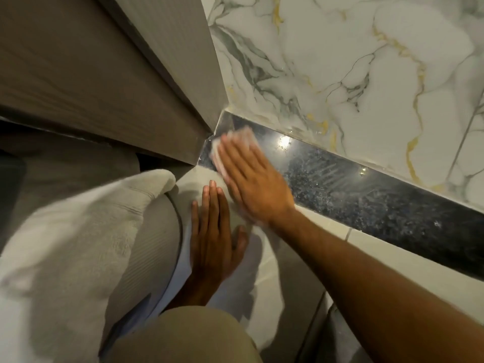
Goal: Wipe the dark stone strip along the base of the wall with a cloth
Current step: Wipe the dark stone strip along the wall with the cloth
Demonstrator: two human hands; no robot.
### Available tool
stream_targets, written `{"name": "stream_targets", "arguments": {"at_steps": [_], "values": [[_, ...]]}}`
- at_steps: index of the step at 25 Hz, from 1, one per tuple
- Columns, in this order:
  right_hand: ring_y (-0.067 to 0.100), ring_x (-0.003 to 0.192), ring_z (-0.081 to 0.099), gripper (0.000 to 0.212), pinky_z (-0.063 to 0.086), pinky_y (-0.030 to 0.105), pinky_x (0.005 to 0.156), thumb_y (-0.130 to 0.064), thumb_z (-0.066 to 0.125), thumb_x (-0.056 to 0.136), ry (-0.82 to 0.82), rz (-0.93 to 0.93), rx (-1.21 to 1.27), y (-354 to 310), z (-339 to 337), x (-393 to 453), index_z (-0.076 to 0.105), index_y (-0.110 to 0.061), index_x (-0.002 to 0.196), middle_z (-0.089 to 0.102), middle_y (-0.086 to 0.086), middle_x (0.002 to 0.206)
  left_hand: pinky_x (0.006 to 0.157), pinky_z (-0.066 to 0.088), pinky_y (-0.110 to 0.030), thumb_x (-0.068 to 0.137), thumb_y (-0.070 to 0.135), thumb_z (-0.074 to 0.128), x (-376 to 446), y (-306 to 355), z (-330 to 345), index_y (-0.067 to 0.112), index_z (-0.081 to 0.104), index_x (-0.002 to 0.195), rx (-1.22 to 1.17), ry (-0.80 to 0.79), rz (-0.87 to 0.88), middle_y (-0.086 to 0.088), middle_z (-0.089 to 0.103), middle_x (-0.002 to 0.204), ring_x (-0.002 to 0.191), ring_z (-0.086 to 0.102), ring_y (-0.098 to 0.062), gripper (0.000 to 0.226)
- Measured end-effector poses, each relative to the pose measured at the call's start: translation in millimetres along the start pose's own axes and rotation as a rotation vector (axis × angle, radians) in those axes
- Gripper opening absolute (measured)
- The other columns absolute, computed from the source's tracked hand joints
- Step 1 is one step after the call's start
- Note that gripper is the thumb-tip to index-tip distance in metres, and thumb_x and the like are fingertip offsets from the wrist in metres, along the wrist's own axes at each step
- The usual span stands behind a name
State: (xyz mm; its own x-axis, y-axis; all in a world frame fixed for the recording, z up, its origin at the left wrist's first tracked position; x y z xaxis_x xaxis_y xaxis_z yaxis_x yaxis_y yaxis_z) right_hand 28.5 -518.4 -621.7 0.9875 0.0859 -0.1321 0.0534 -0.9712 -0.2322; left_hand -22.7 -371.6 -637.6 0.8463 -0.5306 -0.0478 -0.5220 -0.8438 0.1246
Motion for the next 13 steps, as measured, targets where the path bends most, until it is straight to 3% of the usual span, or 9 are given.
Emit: {"name": "stream_targets", "arguments": {"at_steps": [3, 5, 8, 9, 13], "values": [[0.022, 0.177, -0.001, 0.067, -0.003, 0.042, 0.145, -0.038, 0.025, 0.12, -0.029, -0.149, -0.025, 17, -1, -69, 0.006, -0.013, 0.179, 0.0, 0.009, 0.189, 0.136, 0.026, -0.065, 0.113, 0.05, 0.025, 0, 1, 0, -0.002, 0.019, 0.173, 0.037, -0.044, 0.003, -0.027, 0.017, 0.181, 0.169, 0.021, -0.042, 0.08], [0.024, 0.177, -0.003, 0.067, -0.001, 0.045, 0.146, -0.037, 0.022, 0.119, -0.005, -0.051, -0.023, 36, -7, -53, 0.004, -0.01, 0.178, -0.002, 0.013, 0.188, 0.137, 0.023, -0.064, 0.112, 0.052, 0.023, 0, -1, 1, -0.002, 0.017, 0.173, 0.017, -0.058, -0.02, -0.025, 0.015, 0.183, 0.17, 0.018, -0.04, 0.081], [0.03, 0.176, 0.0, 0.069, 0.011, 0.052, 0.145, -0.038, 0.019, 0.119, 0.087, 0.237, 0.037, 27, -17, 23, 0.003, -0.005, 0.177, -0.001, 0.018, 0.188, 0.14, 0.014, -0.059, 0.112, 0.055, 0.027, 0, -2, 4, -0.002, 0.018, 0.173, 0.017, -0.036, -0.024, -0.025, 0.016, 0.182, 0.171, 0.015, -0.039, 0.084], [0.031, 0.176, 0.001, 0.069, 0.012, 0.052, 0.145, -0.039, 0.019, 0.119, 0.074, 0.235, 0.053, 15, -16, 36, 0.004, -0.005, 0.177, 0.0, 0.018, 0.188, 0.141, 0.011, -0.057, 0.112, 0.054, 0.029, 0, -4, 3, -0.003, 0.021, 0.172, 0.016, -0.015, -0.038, -0.027, 0.018, 0.182, 0.171, 0.016, -0.039, 0.084], [0.024, 0.176, 0.005, 0.065, 0.012, 0.048, 0.145, -0.041, 0.027, 0.12, -0.078, -0.255, 0.0, -5, 0, -25, 0.011, -0.015, 0.178, 0.008, 0.008, 0.188, 0.141, 0.01, -0.056, 0.11, 0.046, 0.026, 0, -5, -4, -0.009, 0.023, 0.169, 0.01, -0.017, -0.105, -0.03, 0.019, 0.18, 0.171, 0.014, -0.042, 0.081]]}}
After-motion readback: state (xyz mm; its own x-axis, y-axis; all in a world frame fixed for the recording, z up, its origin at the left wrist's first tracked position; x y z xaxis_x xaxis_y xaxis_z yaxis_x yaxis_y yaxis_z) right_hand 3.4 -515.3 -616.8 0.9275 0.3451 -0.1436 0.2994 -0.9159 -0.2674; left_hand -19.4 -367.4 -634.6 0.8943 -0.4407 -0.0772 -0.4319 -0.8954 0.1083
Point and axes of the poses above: each hand's wrist, its own x-axis towards the middle knuckle, its own z-axis out of the palm, y = z × x, the point moved 6 cm from there along x, towards the middle knuckle
